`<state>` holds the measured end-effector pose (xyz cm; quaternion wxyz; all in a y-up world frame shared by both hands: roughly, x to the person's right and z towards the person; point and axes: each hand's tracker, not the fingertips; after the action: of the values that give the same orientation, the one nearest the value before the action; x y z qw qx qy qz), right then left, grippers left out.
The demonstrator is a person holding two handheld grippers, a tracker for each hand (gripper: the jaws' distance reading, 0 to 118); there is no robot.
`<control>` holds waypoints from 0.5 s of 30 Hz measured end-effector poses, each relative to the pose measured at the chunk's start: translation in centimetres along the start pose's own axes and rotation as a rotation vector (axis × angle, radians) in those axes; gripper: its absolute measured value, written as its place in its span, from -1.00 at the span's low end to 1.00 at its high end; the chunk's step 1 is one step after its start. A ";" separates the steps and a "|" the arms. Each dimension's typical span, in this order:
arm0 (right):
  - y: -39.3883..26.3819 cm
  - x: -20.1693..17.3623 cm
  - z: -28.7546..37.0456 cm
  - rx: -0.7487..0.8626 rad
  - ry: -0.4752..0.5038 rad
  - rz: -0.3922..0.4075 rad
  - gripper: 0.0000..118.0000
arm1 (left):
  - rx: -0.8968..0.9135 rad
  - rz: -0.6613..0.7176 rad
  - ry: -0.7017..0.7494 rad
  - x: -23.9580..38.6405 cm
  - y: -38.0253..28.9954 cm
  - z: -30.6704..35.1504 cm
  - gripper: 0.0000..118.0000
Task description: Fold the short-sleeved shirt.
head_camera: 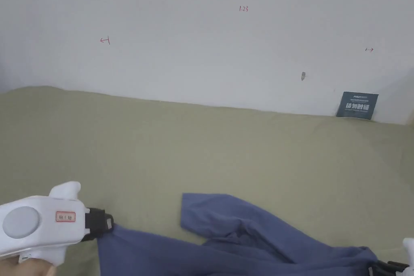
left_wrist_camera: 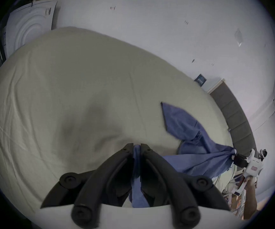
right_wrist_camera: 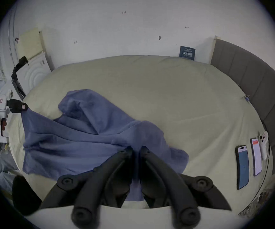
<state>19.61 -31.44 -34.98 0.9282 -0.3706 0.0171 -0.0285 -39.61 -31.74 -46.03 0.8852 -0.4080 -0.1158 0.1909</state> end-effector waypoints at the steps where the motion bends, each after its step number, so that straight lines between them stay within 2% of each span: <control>1: 0.4 -0.1 0.3 0.020 0.018 -0.018 -0.82 | 0.015 -0.010 -0.013 0.3 0.6 0.5 -0.84; 6: 3.1 -0.6 1.6 0.119 0.057 -0.039 -0.82 | 0.126 -0.041 -0.050 2.1 3.4 3.6 -0.84; 15: 9.9 -1.8 3.6 0.260 0.048 -0.033 -0.82 | 0.311 -0.112 -0.086 4.9 9.9 9.2 -0.84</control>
<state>18.43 -21.69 -39.14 0.9672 -0.2464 0.0297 -0.0545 -40.90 -17.52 -47.46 0.9412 -0.2503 -0.1451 0.1743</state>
